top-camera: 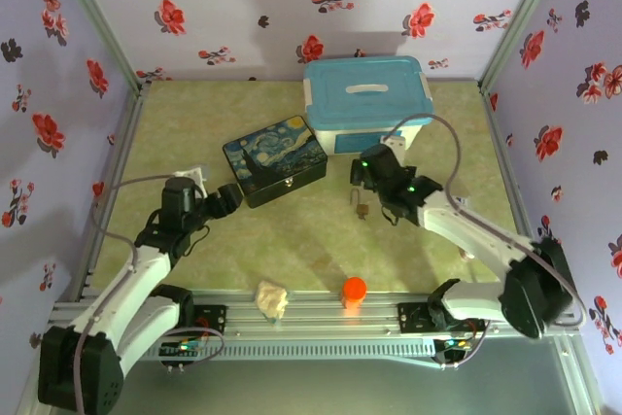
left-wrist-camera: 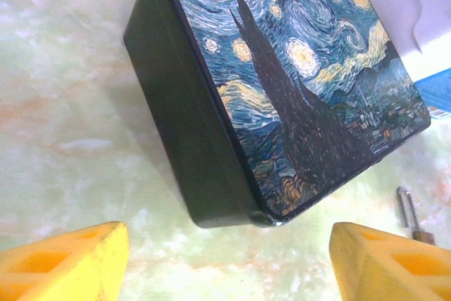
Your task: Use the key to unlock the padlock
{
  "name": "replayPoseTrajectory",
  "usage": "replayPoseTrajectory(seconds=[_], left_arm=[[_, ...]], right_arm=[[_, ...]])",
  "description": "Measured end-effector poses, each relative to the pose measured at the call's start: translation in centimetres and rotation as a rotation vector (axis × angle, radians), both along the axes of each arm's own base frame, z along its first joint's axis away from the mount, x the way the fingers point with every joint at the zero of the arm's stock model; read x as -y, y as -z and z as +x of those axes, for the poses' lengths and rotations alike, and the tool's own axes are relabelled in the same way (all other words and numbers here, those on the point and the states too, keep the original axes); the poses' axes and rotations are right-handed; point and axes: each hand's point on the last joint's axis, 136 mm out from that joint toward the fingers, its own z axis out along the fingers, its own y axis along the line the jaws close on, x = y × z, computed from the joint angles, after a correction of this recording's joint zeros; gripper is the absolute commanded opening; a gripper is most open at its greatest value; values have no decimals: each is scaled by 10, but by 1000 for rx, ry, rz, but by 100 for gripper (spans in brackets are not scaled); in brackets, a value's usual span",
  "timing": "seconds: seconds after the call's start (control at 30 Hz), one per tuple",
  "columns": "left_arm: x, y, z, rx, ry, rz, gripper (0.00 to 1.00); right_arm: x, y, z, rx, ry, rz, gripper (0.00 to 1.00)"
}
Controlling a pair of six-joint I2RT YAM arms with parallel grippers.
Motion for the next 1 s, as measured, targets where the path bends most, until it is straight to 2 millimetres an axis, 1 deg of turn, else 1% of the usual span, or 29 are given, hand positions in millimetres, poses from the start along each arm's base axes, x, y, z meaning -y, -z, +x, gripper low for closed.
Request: replayPoseTrajectory(seconds=[0.03,0.1,0.2,0.27,0.33,0.37,0.43,0.5,0.57,0.67,0.73,0.83,0.9,1.0], left_arm=[[-4,-3,-2,19,-6,26,100],[-15,-13,-2,69,-39,72,100],[-35,-28,6,148,-119,142,100],[-48,-38,16,211,-178,198,100],[-59,-43,27,263,-222,268,100],[-64,-44,32,282,-242,316,100],[-75,-41,41,305,-272,417,100],[-86,-36,48,309,-288,515,100],[-100,-28,59,298,-314,593,100],[-127,-6,71,254,-361,644,100],[-138,9,76,233,-377,641,100],[-144,29,84,213,-375,630,100],[-145,38,90,217,-374,616,100],[-149,48,96,219,-369,595,100]], right_arm=[[13,-4,-1,29,12,-12,99],[41,-4,-4,73,54,-40,99],[100,9,-3,98,197,-71,99],[139,21,-4,102,304,-88,99],[163,33,-5,117,362,-97,99],[170,38,-5,130,372,-103,99],[177,48,-3,149,363,-126,99],[179,56,2,159,340,-153,99],[179,64,12,172,310,-174,99],[177,74,24,203,271,-185,99],[175,80,29,213,249,-188,99],[171,79,40,259,227,-174,99],[171,81,46,277,223,-162,99],[172,93,52,275,220,-156,99]])
